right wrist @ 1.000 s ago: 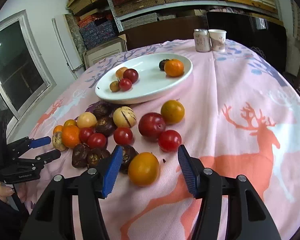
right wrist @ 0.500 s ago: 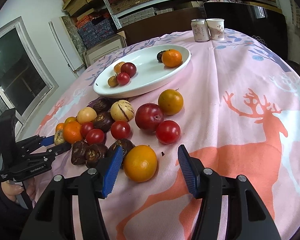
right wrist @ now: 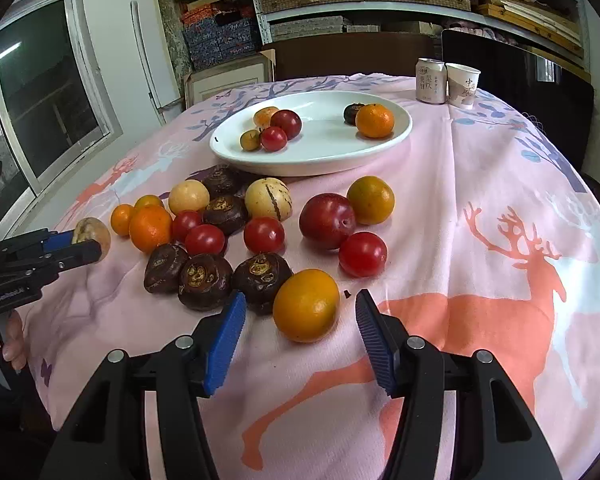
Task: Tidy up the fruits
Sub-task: 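Grasp the pale striped pepino with the left gripper while the right gripper grasps an orange fruit, then carry the pepino and orange fruit onto the white plate and open both grippers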
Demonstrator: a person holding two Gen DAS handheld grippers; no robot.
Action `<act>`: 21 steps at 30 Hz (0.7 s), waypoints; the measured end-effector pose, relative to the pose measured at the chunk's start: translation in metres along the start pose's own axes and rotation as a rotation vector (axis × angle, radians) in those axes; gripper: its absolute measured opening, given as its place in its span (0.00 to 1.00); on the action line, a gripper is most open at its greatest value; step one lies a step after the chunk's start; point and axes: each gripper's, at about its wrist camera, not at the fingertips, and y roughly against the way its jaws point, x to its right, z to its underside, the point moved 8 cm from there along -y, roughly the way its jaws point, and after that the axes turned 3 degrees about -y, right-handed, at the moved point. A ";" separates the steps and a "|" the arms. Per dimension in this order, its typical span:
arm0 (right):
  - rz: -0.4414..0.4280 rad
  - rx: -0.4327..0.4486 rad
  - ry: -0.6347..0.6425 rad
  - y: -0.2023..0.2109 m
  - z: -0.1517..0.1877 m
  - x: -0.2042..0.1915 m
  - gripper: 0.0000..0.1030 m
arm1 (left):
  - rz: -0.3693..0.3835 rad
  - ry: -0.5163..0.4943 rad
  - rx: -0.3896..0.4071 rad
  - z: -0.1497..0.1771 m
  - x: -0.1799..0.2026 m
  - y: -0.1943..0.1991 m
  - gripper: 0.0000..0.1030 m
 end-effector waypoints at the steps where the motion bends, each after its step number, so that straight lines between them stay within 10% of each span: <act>1: 0.003 -0.012 -0.007 -0.002 0.000 0.001 0.56 | 0.005 -0.002 0.001 0.000 0.002 0.002 0.37; 9: -0.042 -0.050 -0.071 -0.011 0.003 0.008 0.35 | 0.027 -0.015 -0.002 0.005 0.014 0.004 0.37; 21: -0.050 -0.016 -0.069 -0.005 0.002 0.007 0.35 | 0.022 -0.015 -0.015 0.009 0.016 0.001 0.37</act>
